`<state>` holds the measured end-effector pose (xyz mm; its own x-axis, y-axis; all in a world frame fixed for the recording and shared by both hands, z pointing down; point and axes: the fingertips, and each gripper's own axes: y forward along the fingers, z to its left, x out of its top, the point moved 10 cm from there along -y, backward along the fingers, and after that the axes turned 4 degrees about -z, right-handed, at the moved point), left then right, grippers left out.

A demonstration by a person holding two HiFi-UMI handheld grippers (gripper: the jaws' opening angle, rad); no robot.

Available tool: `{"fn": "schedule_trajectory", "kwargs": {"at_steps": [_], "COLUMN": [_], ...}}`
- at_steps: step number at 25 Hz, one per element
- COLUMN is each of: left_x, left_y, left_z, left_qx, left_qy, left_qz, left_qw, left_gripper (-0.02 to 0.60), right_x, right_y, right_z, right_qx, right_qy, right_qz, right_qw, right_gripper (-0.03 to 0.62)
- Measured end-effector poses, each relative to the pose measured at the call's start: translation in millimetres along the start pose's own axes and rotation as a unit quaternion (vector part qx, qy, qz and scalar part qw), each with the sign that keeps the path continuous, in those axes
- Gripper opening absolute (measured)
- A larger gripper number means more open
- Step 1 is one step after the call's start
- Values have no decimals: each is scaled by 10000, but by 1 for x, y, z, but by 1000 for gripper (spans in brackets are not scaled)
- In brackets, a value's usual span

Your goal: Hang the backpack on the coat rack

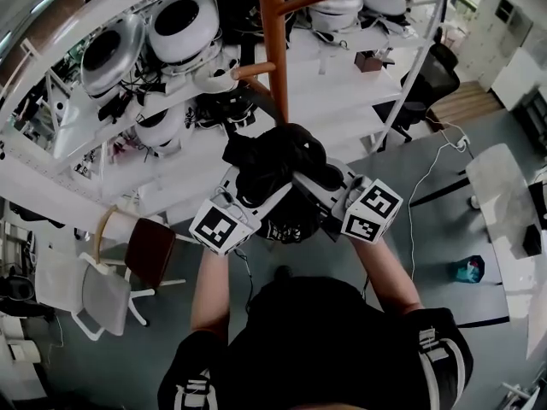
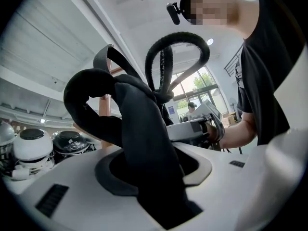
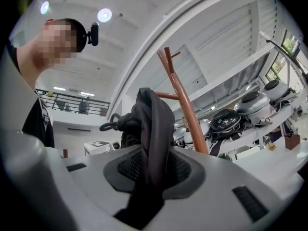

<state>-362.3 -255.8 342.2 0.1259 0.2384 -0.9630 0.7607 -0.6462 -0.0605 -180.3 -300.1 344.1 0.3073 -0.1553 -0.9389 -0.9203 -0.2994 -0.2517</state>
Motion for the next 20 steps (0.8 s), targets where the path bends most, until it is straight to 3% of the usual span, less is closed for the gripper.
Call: {"fn": "schedule_trajectory", "kwargs": {"at_steps": [4,13,17,20], "left_x": [5,17,14,9], "left_y": [4,4,7,9], "left_z": [8,18,31,41], "left_qx": [-127,-430,-784,-986], "left_qy": [67,17,-221,-480], "left_qz": [-416,-520,-335,-471], "left_qw": [9990,9977,9961,9929], "left_gripper": [215,218,221,224], "right_x": [1,12,19,21], "right_y": [5,8,12,16], "right_z": [0,5,3,0], "right_qx": [-84,-126,-170,-248], "right_qy": [-110,-77,13,49], "right_qz": [61,-71,-114,-119], "right_qw": [9999,9999,9998,9996], "right_gripper": [117,117,118,118]}}
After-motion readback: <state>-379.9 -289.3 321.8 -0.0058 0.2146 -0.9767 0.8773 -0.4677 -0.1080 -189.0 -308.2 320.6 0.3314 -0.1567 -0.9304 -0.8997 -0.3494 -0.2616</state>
